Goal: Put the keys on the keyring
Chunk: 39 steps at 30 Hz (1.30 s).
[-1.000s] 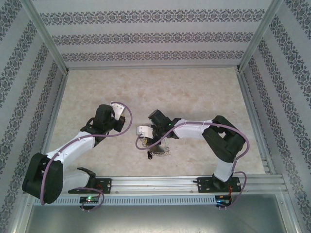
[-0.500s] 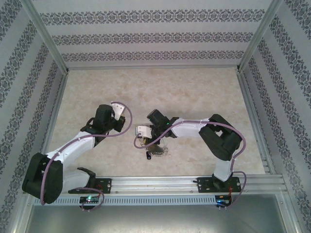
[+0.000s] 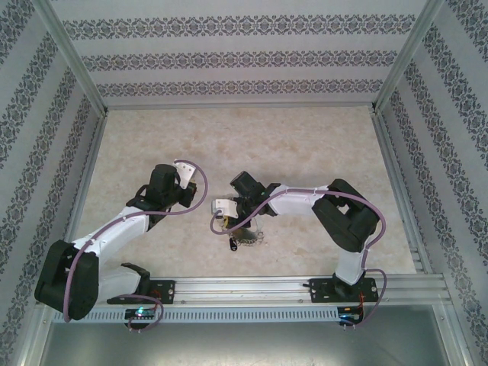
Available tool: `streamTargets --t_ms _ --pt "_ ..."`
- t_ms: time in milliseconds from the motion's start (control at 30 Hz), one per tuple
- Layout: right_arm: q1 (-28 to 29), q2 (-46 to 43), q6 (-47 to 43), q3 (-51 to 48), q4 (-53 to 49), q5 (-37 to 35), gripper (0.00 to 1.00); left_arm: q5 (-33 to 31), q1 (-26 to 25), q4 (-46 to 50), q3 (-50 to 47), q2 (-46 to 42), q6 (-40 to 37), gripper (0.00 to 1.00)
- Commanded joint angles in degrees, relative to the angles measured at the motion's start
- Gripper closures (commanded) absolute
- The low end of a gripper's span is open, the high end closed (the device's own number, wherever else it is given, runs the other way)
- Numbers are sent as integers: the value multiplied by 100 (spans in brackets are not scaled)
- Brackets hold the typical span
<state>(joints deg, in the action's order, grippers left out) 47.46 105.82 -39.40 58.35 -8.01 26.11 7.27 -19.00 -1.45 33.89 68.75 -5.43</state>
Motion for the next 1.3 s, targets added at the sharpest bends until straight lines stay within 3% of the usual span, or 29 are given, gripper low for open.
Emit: streamTargets --t_ms 0,1267 --pt "0 8 -146 44 -113 256 78 49 56 31 122 -35 123 100" --pt "123 104 -549 264 -85 146 74 64 56 31 128 -33 130 100"
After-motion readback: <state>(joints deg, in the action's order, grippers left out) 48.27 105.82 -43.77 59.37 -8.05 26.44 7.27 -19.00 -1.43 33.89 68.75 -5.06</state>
